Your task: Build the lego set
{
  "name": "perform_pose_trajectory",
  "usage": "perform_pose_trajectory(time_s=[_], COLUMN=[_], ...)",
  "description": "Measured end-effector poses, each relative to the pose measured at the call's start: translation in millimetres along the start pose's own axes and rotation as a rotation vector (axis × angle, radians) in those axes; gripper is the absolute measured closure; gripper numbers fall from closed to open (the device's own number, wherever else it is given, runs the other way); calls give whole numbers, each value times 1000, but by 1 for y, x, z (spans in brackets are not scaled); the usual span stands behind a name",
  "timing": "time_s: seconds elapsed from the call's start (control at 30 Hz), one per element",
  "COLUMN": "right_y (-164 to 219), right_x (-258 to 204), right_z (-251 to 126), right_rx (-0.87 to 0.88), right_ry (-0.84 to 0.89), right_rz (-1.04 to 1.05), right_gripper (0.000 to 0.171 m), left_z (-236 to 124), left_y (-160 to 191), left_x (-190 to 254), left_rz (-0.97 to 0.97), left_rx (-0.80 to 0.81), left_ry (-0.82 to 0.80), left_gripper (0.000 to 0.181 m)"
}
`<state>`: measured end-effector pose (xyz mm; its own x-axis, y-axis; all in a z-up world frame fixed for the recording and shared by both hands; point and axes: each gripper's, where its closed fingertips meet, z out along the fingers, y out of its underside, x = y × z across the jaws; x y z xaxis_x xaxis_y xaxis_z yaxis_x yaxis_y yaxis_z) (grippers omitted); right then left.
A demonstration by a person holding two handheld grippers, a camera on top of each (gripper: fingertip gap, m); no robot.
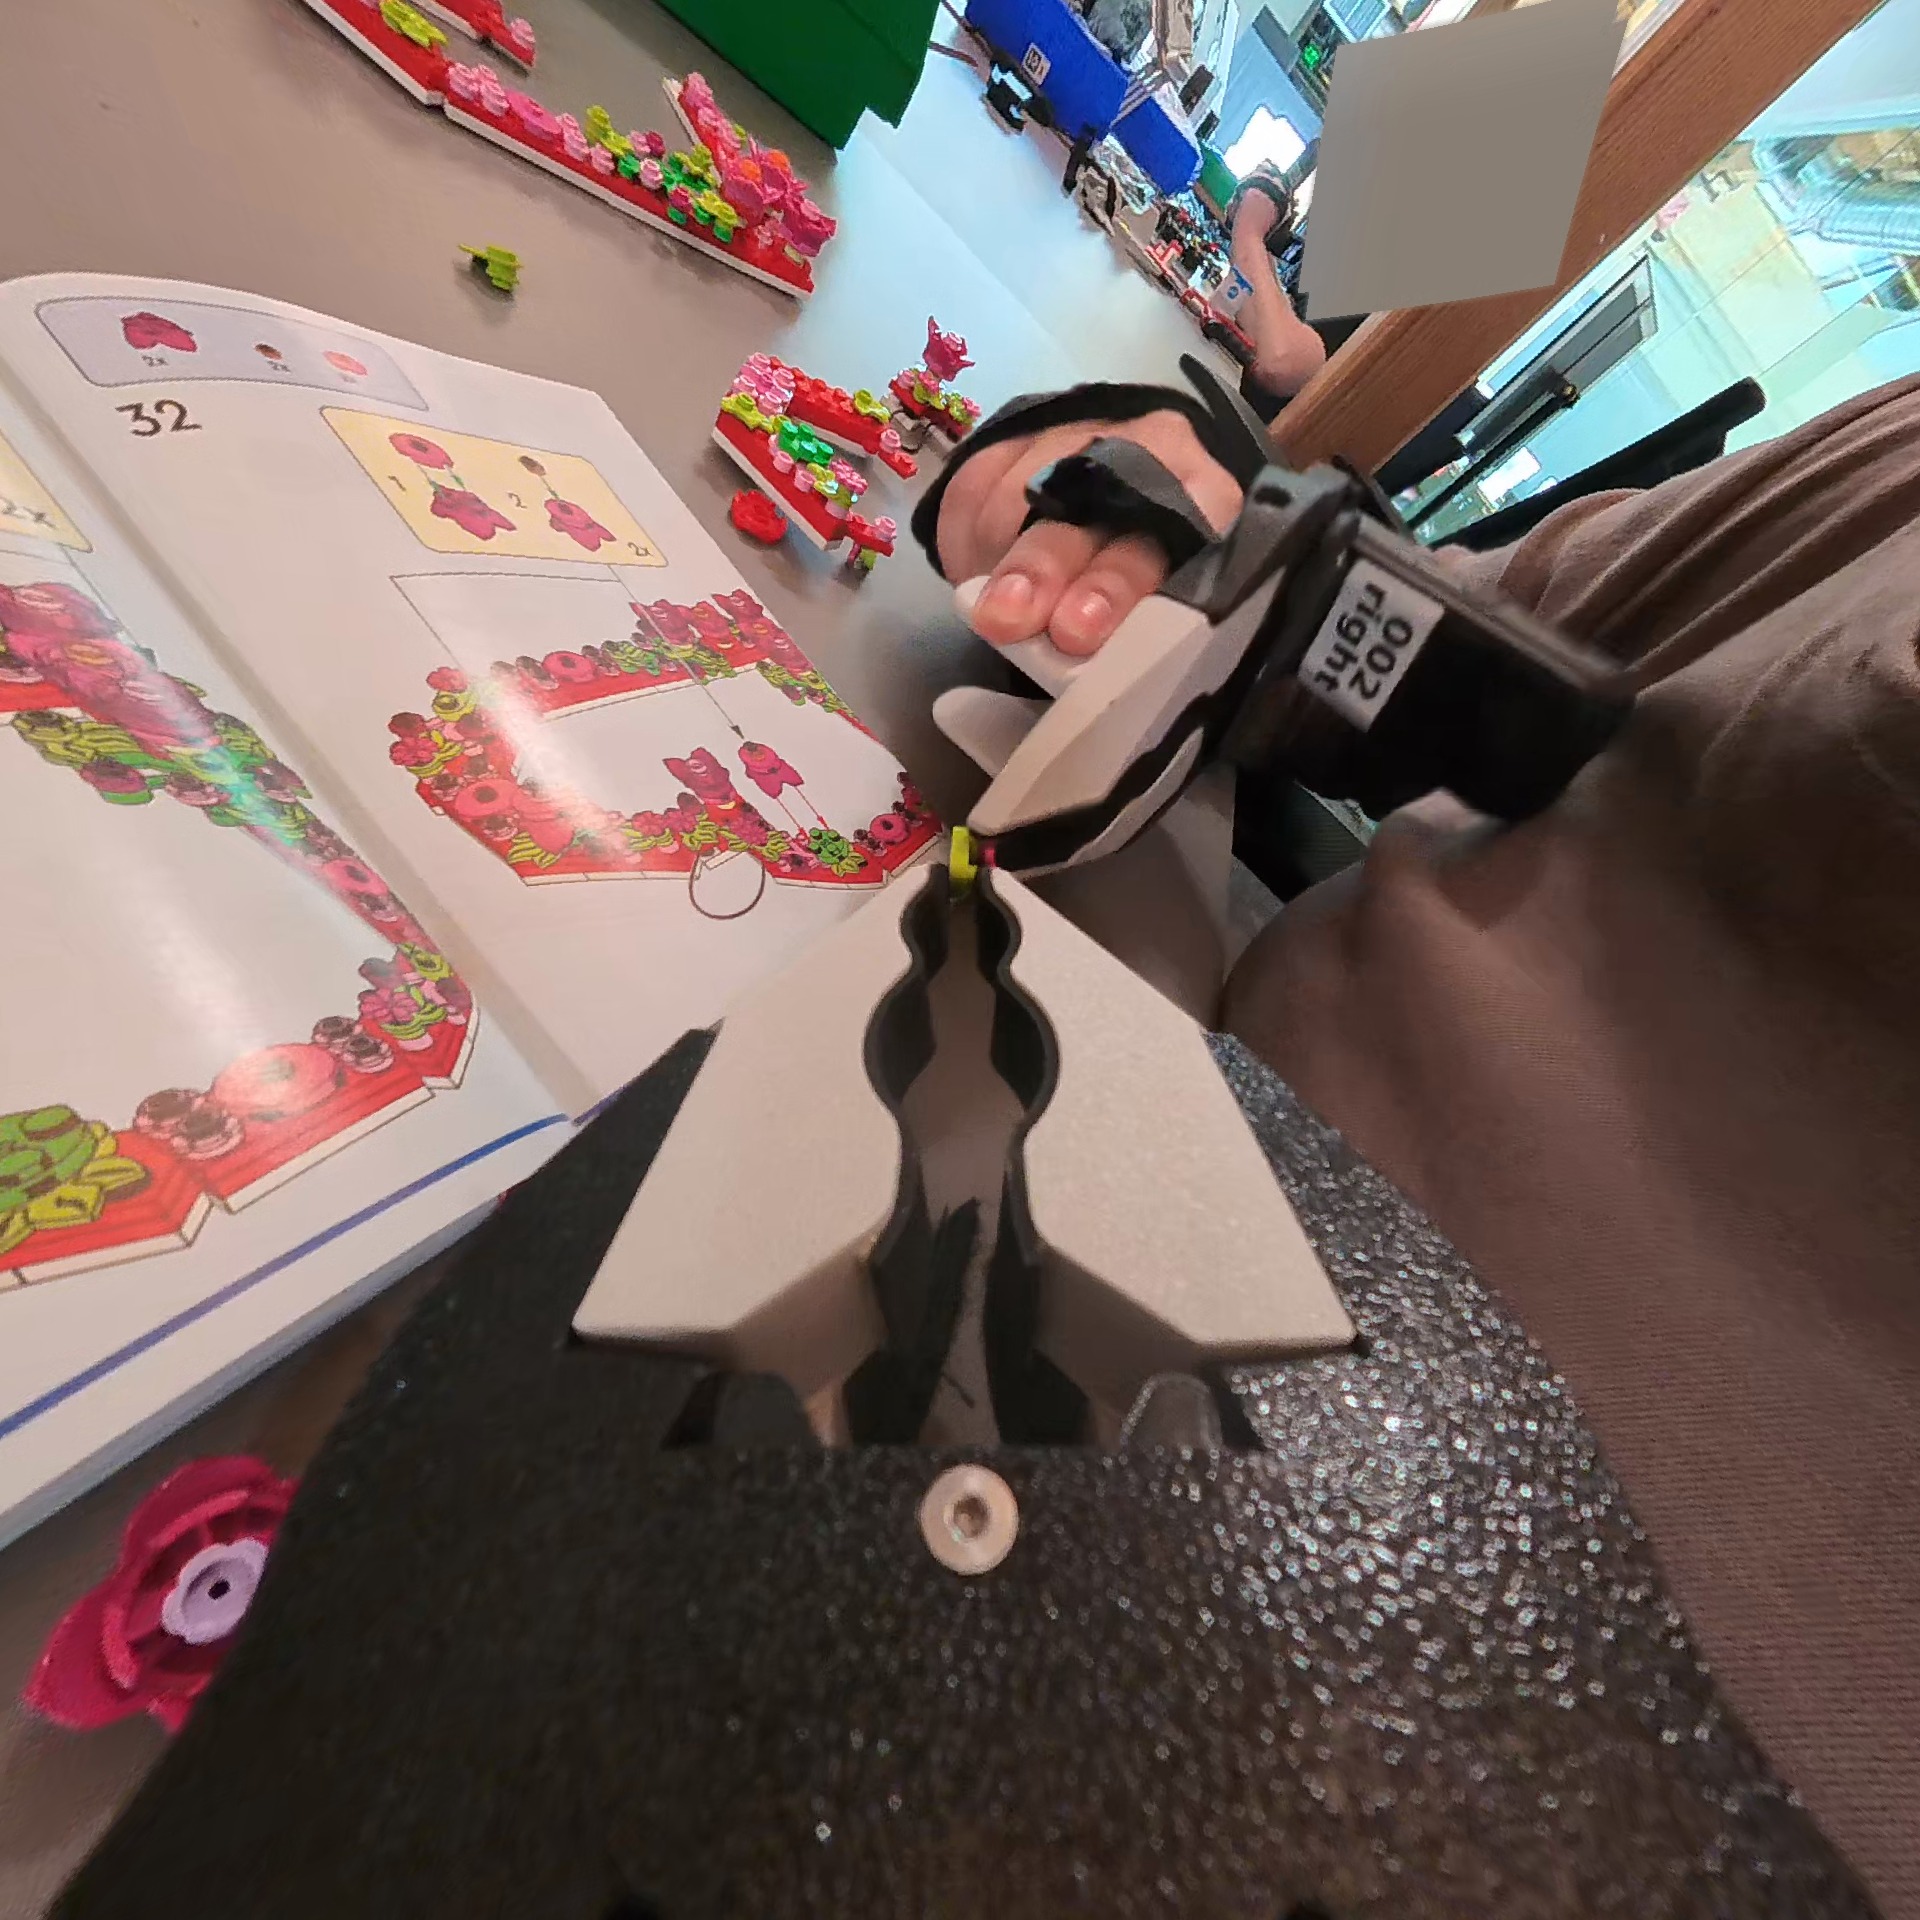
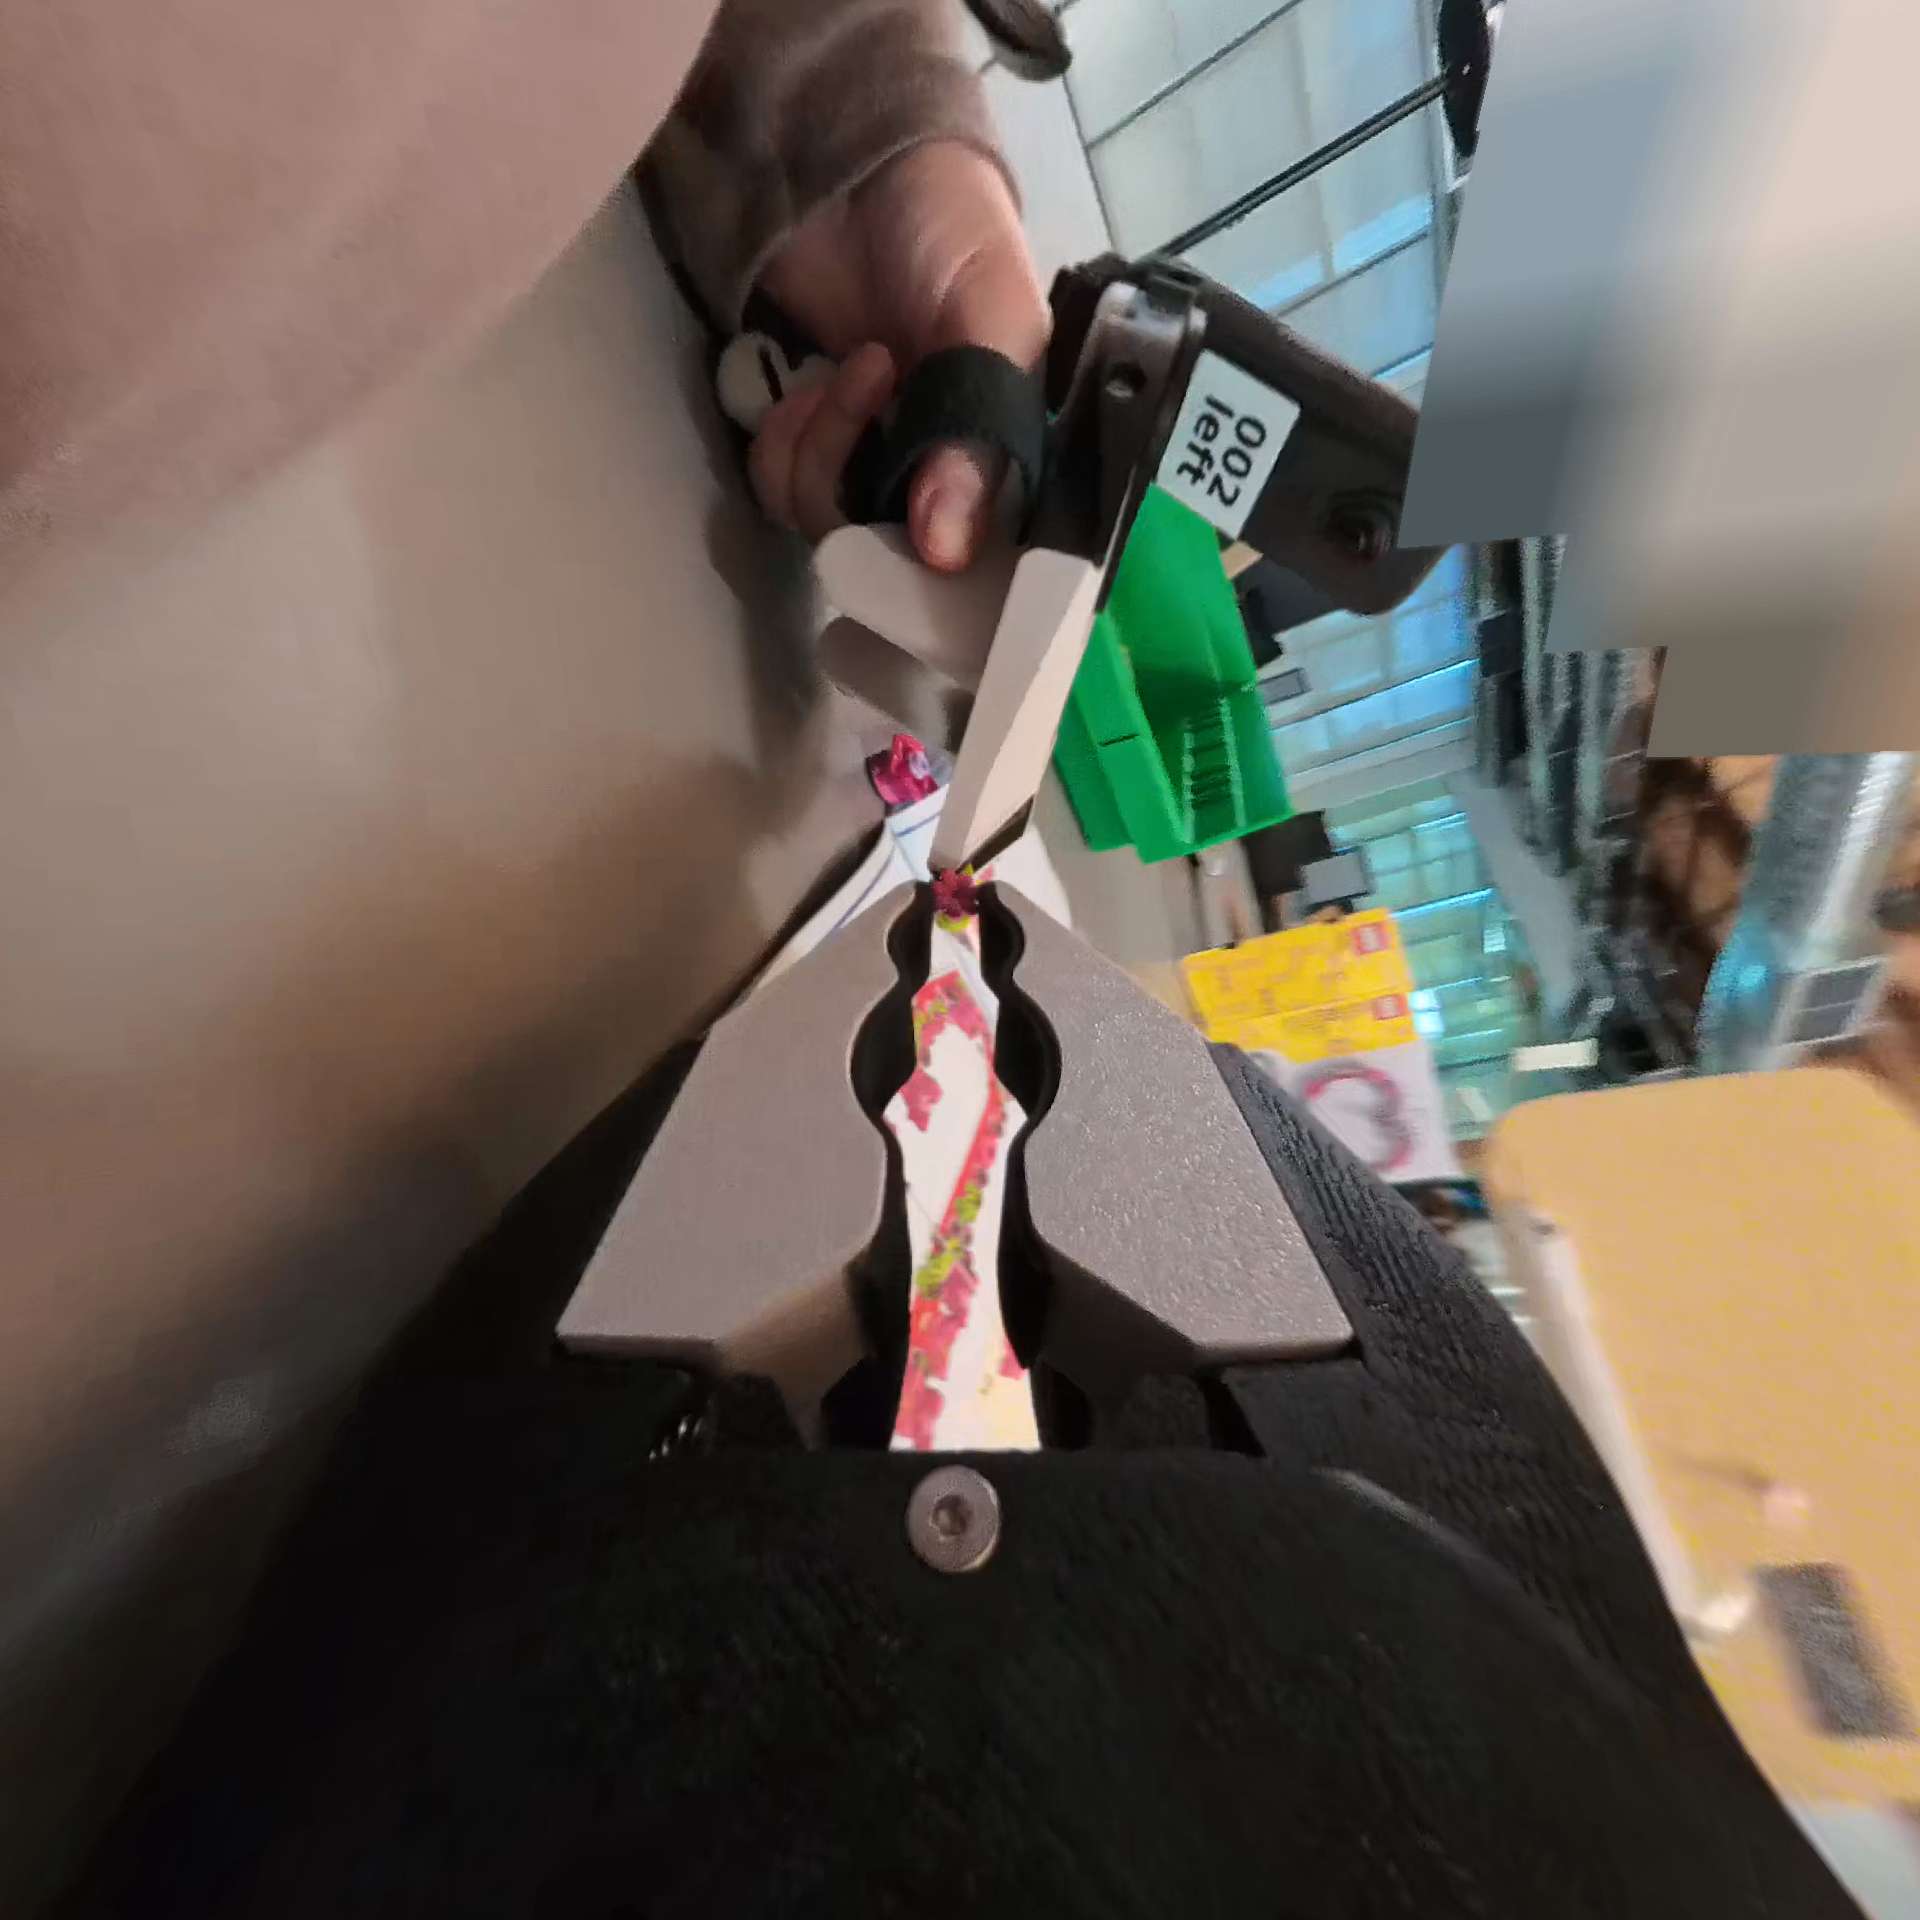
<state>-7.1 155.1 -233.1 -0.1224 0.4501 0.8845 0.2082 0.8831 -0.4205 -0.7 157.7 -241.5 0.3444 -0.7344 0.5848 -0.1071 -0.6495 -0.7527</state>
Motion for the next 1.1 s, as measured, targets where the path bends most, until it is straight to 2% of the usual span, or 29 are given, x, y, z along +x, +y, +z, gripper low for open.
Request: perform_pose_trajectory(time_s=[0.13,0.2,0.47,0.63,0.7,0.83,1.0,1.1], right_y=[0,0,-1,-2,0,7,8,7], right_x=[-1,0,-1,-1,-1,-3,1,-5], right_z=[-1,-1,-5,-7,-6,0,0,1], right_rx=[43,46,38,39,30,-31,-47,-54], right_ry=[-123,-168,-311,-359,-342,-239,-170,-191], right_rz=[329,429,691,780,768,575,438,404], right_gripper=[164,165,165,165,165,161,156,157], left_z=[0,0,3,4,4,2,1,1], left_y=[1,0,1,1,0,-1,-1,-1], left_x=[1,2,5,6,5,-2,-4,-5], left_rz=[13,22,97,151,154,63,43,28], left_rx=[-7,-1,-10,-17,-9,-3,1,4], left_ry=[-5,-3,-28,-50,-64,-55,-60,-58], left_gripper=[179,179,180,179,179,179,179,179])
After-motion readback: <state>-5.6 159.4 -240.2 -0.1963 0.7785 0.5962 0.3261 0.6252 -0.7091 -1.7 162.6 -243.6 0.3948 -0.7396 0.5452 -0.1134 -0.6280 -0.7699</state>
